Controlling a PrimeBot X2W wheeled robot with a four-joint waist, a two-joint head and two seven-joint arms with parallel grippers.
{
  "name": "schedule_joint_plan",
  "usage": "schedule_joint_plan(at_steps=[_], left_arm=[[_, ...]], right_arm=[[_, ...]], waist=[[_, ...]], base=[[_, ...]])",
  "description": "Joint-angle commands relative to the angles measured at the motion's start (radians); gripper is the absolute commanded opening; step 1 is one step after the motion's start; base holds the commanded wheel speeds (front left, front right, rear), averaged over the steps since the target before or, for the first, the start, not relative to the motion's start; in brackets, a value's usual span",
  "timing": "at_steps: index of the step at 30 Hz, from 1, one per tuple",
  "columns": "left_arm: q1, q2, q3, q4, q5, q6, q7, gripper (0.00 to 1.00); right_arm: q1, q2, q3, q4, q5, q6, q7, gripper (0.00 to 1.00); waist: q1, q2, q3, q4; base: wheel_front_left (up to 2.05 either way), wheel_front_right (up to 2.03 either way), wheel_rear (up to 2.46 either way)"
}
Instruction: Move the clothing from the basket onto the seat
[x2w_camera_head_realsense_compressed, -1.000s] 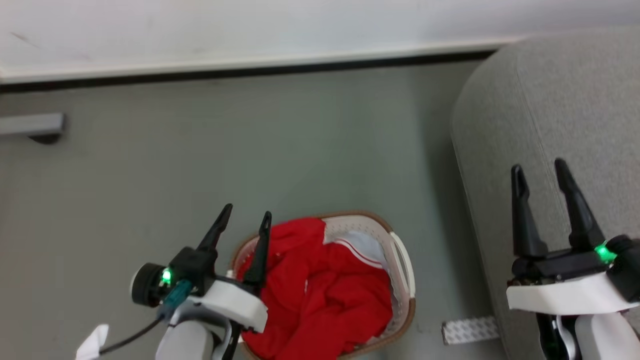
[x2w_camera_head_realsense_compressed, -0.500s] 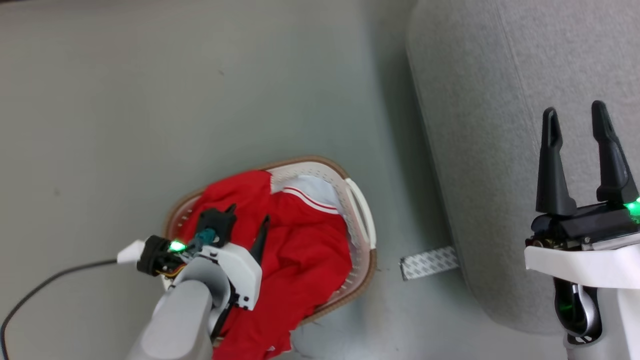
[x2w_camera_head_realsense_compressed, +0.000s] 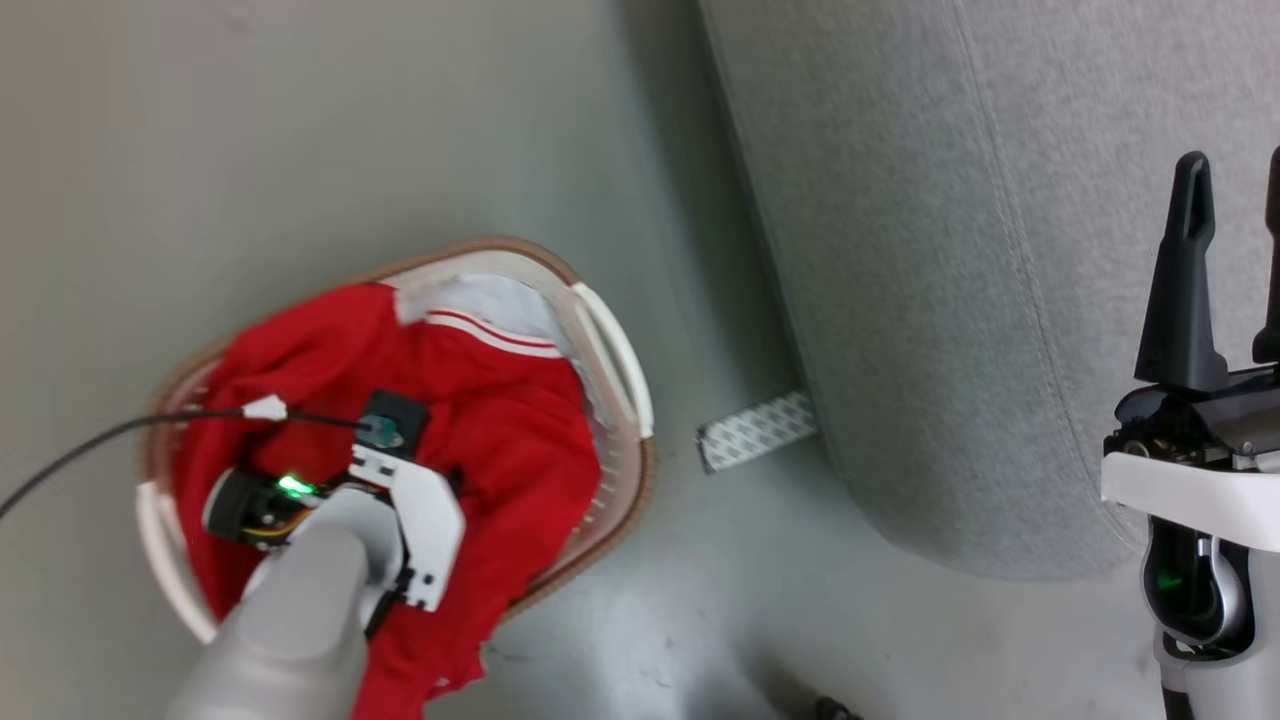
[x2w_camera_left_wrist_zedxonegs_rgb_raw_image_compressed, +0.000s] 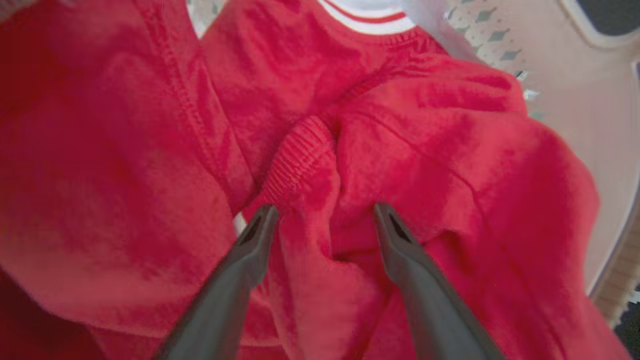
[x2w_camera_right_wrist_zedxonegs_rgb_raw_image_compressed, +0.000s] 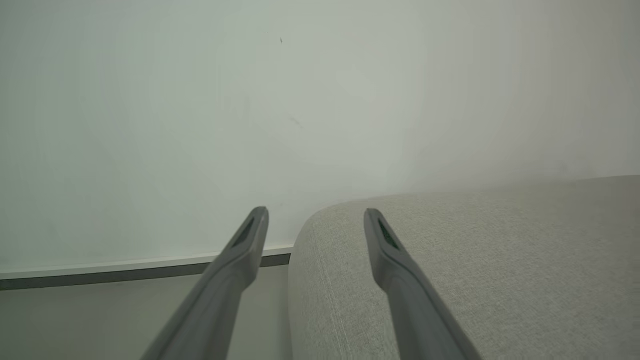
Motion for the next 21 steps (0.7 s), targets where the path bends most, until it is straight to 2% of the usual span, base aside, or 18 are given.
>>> schedule_joint_plan(at_steps=[1,6,14,15,16,17,21], left_arm=[[-0.020,0.021,-0.004,0.023,0.011,0.004,0.015,1.00],[-0.057,0.043,-0.032,0.095,0.034,0.005,0.060,1.00],[-0.100,0.035,-0.082,0.169,0.038,-0.005,0.082,0.99],[-0.103,0.034,-0.084,0.175,0.034,-0.005,0.081,0.44],[-0.108,0.033,-0.086,0.178,0.029,-0.006,0.074,0.27],[-0.111,0.032,-0.087,0.180,0.024,-0.007,0.067,0.00],[-0.117,0.018,-0.097,0.184,0.008,-0.007,0.026,0.00]], right_arm=[[-0.021,0.004,-0.004,-0.007,0.012,-0.002,0.001,1.00],[-0.021,0.004,0.004,-0.004,0.032,-0.002,0.001,1.00],[-0.038,0.003,0.024,0.004,0.029,-0.002,0.001,1.00],[-0.039,0.003,0.024,0.005,0.028,-0.002,0.001,1.00],[-0.040,0.003,0.025,0.005,0.028,-0.002,0.001,1.00],[-0.041,0.003,0.025,0.005,0.028,-0.002,0.001,1.00],[-0.047,0.004,0.023,0.014,0.016,-0.002,0.001,1.00]], waist=[[-0.0001,0.0000,0.050,-0.046],[-0.0001,0.0000,0.087,-0.060],[-0.0001,0.0000,0.118,-0.048],[-0.0001,0.0000,0.120,-0.047],[-0.0001,0.0000,0.121,-0.046],[-0.0001,0.0000,0.121,-0.046],[-0.0001,0.0000,0.111,-0.034]], base=[[0.00,0.00,0.00],[0.00,0.00,0.00],[0.00,0.00,0.00],[0.00,0.00,0.00],[0.00,0.00,0.00],[0.00,0.00,0.00],[0.00,0.00,0.00]])
